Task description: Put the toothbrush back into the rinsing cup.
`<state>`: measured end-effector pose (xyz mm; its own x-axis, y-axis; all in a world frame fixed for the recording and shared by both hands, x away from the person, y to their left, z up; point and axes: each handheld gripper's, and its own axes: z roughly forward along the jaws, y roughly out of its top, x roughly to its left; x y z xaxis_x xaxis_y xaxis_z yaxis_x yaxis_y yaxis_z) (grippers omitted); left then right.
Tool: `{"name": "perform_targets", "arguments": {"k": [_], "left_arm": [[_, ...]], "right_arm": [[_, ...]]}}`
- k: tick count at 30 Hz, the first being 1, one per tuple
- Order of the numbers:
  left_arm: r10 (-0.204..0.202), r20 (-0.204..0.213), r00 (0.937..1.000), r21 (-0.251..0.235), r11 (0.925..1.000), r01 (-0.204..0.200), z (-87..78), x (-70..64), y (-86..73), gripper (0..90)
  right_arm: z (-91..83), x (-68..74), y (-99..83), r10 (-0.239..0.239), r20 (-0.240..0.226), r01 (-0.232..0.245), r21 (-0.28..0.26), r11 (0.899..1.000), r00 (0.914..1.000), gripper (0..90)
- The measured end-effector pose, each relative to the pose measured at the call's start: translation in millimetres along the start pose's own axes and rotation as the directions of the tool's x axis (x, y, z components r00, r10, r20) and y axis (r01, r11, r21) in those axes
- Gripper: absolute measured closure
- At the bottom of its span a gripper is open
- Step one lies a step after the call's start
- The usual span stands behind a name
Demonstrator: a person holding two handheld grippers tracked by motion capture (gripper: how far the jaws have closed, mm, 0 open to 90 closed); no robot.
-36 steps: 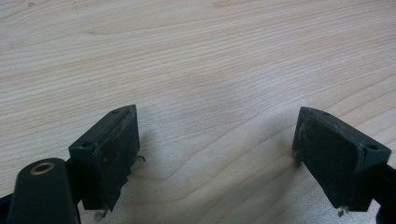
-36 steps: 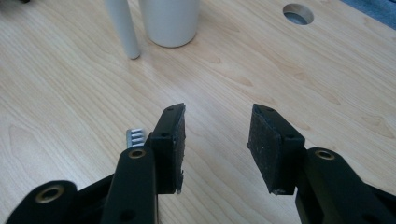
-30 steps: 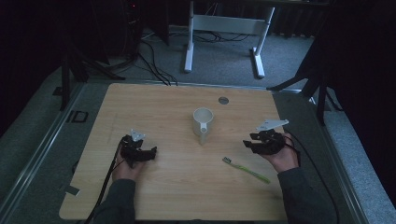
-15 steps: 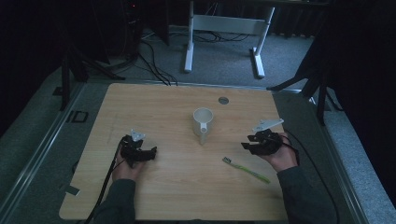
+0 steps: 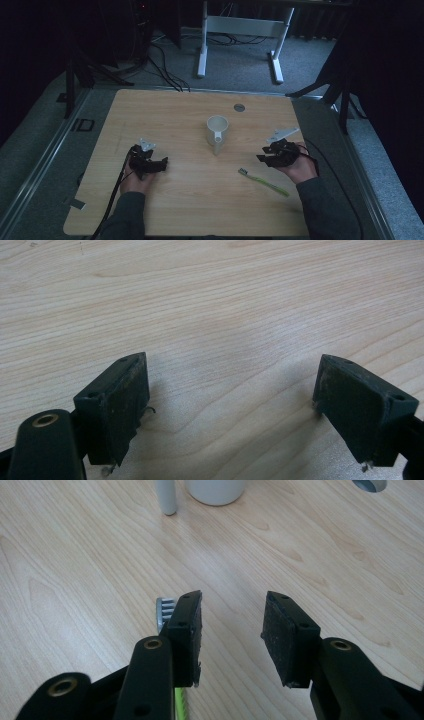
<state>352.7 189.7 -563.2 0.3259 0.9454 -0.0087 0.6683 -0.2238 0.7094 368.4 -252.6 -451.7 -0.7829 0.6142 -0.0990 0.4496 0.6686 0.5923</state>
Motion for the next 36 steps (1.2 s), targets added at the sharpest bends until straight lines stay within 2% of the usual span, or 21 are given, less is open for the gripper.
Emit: {"name": "perform_targets", "arguments": {"k": [28, 36], "left_arm": [[0.0, 0.0, 1.0, 0.0, 1.0, 0.0, 0.0, 0.0, 0.0, 15.2], [0.0, 0.0, 1.0, 0.0, 1.0, 0.0, 0.1, 0.0, 0.1, 15.2]], "right_arm": [[7.2, 8.7, 3.0, -0.039, -0.04, 0.042, 0.071, 0.997, 0.9984, 60.7], [7.3, 9.2, 10.6, -0.059, -0.057, 0.064, 0.093, 0.994, 0.9966, 60.5]]}}
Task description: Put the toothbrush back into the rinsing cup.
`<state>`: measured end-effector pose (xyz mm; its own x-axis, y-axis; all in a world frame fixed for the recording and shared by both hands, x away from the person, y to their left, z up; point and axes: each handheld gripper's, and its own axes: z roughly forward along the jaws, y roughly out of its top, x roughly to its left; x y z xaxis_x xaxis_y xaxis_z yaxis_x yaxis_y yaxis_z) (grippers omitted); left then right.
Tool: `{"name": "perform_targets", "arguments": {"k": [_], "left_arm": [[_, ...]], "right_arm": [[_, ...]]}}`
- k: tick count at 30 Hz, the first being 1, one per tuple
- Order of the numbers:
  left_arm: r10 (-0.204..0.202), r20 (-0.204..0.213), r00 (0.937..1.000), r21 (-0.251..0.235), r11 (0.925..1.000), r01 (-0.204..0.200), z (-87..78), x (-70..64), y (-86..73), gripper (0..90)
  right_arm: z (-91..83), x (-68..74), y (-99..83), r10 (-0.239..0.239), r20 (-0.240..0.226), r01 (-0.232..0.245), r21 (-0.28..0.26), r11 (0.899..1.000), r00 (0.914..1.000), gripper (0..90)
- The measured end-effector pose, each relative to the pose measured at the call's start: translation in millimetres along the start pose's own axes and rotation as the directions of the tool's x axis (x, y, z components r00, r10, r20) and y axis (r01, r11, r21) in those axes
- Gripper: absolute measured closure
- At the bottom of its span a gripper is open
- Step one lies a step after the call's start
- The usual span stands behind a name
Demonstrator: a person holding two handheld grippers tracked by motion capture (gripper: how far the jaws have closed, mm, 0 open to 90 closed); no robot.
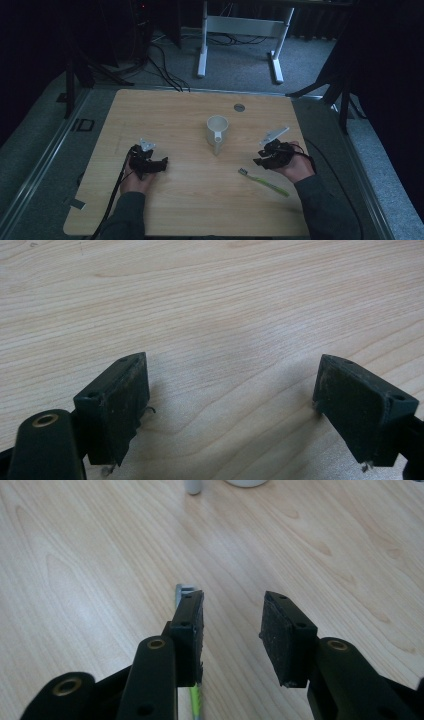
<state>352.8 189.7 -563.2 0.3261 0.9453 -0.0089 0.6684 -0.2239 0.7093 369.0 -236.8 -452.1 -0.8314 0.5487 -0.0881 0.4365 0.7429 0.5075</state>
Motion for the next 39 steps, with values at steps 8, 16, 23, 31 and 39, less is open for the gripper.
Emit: {"name": "perform_targets", "arguments": {"k": [8, 16, 23, 31, 39], "left_arm": [[0.0, 0.0, 1.0, 0.0, 1.0, 0.0, 0.1, -0.1, 0.0, 15.2], [-0.001, 0.0, 1.0, -0.001, 1.0, 0.001, 0.0, -0.4, -0.1, 15.2], [0.0, 0.001, 1.0, -0.001, 1.0, 0.0, 0.0, -0.3, 0.0, 15.2], [0.0, 0.002, 1.0, 0.0, 1.0, 0.0, -0.1, -0.4, -0.1, 15.2], [0.003, 0.004, 1.0, -0.001, 1.0, -0.003, 0.0, -0.4, 0.0, 15.2]], "right_arm": [[3.5, 0.8, 1.8, -0.012, -0.013, 0.012, 0.032, 0.999, 0.9998, 60.6], [9.3, 2.9, 2.1, -0.03, -0.041, 0.033, 0.075, 0.997, 0.9987, 60.9], [12.3, 3.9, 2.5, -0.046, -0.06, 0.052, 0.118, 0.992, 0.9972, 61.0], [17.7, 2.8, 3.6, -0.051, -0.075, 0.062, 0.162, 0.985, 0.9959, 61.6], [17.5, 0.5, 8.6, -0.057, -0.1, 0.077, 0.211, 0.974, 0.9934, 62.5]]}}
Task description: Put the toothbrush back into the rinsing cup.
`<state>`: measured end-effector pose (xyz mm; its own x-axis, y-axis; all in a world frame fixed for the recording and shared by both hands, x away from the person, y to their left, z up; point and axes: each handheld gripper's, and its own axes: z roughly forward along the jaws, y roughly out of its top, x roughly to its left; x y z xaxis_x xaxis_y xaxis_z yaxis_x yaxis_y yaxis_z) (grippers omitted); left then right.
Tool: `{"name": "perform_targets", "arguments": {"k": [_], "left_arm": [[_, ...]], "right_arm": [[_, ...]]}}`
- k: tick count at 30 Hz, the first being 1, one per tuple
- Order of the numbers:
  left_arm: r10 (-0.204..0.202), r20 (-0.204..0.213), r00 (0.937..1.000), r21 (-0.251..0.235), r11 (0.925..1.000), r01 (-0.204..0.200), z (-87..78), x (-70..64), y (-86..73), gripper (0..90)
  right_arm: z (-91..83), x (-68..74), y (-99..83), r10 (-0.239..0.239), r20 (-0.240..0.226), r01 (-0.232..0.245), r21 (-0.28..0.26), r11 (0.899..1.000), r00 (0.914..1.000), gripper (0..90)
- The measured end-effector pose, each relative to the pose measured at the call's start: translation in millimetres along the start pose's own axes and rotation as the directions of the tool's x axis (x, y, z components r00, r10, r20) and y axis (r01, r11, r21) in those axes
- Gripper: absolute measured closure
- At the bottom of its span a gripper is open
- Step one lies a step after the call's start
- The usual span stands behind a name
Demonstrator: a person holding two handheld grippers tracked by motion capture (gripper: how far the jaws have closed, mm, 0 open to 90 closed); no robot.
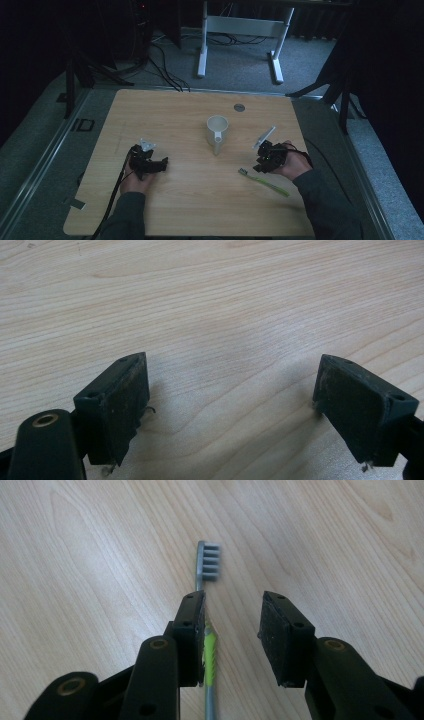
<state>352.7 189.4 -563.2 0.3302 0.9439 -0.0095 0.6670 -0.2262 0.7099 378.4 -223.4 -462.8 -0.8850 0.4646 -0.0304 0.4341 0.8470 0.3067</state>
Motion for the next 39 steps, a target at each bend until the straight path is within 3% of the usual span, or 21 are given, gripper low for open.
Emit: {"name": "perform_targets", "arguments": {"k": [4, 18, 29, 39], "left_arm": [[0.001, 0.0, 1.0, 0.001, 1.0, -0.001, -0.2, -0.1, -0.1, 15.2], [0.002, 0.0, 1.0, 0.001, 1.0, -0.002, -0.1, 0.0, 0.0, 15.2], [0.001, 0.001, 1.0, 0.0, 1.0, -0.001, 0.1, 0.0, 0.1, 15.2], [0.003, 0.002, 1.0, 0.001, 1.0, -0.003, 0.0, 0.1, 0.1, 15.2]], "right_arm": [[4.9, 3.1, 2.2, -0.033, 0.002, 0.033, 0.059, 0.998, 0.9995, 62.5], [6.8, 4.0, 9.6, -0.052, -0.015, 0.053, 0.109, 0.993, 0.9986, 64.0], [17.7, 9.6, 13.8, -0.074, -0.021, 0.077, 0.21, 0.975, 0.9971, 64.8], [27.1, 8.9, 12.6, -0.077, -0.026, 0.081, 0.26, 0.962, 0.9967, 65.3]]}}
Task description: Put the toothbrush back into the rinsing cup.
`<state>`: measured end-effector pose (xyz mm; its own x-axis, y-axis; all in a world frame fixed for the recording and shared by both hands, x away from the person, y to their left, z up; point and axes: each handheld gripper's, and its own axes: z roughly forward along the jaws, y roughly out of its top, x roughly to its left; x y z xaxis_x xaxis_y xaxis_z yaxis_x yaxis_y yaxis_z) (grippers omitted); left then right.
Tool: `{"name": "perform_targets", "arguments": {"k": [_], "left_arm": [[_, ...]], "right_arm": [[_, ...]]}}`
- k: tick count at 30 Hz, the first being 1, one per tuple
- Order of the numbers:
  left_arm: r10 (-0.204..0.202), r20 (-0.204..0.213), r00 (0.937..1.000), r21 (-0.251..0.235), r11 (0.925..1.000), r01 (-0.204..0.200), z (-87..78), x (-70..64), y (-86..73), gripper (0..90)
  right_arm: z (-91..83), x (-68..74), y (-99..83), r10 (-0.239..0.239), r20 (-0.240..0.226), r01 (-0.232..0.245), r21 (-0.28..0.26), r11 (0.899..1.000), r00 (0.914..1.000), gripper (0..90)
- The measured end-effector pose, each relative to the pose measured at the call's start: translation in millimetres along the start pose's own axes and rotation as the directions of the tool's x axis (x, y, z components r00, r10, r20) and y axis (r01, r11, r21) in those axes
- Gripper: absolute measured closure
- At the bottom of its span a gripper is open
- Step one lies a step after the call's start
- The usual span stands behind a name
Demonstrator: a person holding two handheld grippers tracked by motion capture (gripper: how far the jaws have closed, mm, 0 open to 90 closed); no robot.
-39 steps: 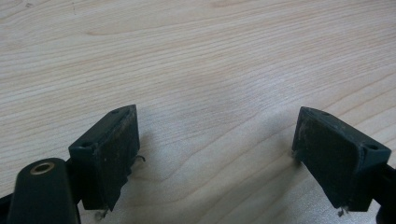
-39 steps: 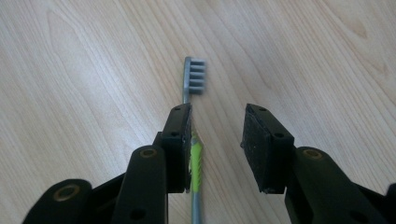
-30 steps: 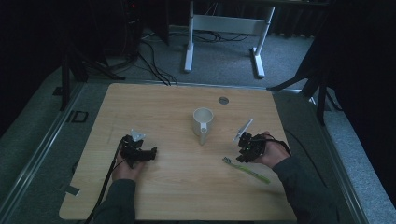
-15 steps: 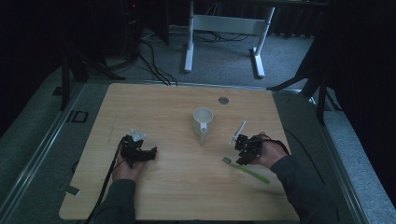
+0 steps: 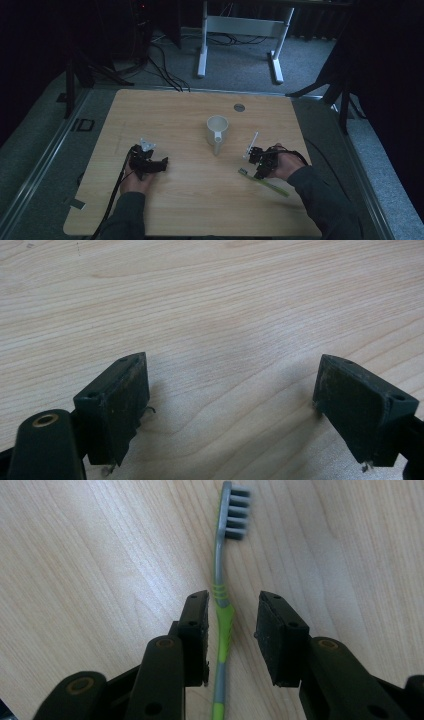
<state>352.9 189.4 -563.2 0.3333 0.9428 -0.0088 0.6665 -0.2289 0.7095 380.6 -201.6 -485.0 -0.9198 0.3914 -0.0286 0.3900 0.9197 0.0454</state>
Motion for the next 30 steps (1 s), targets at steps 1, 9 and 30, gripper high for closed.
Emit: {"name": "perform_targets", "arguments": {"k": [1, 9, 30], "left_arm": [[0.0, 0.0, 1.0, 0.0, 1.0, 0.0, 0.0, 0.0, 0.0, 15.2], [0.0, 0.0, 1.0, 0.0, 1.0, 0.0, 0.0, 0.0, 0.0, 15.2], [0.0, 0.0, 1.0, 0.0, 1.0, 0.0, 0.1, 0.0, 0.0, 15.2]], "right_arm": [[1.3, -0.5, -0.1, 0.002, -0.001, -0.002, 0.003, 1.0, 1.0, 65.4], [5.3, 0.9, -0.8, -0.01, 0.002, 0.01, 0.047, 0.999, 0.9999, 67.0], [17.5, 1.6, -4.0, -0.01, 0.0, 0.01, 0.084, 0.996, 0.9999, 70.0]]}}
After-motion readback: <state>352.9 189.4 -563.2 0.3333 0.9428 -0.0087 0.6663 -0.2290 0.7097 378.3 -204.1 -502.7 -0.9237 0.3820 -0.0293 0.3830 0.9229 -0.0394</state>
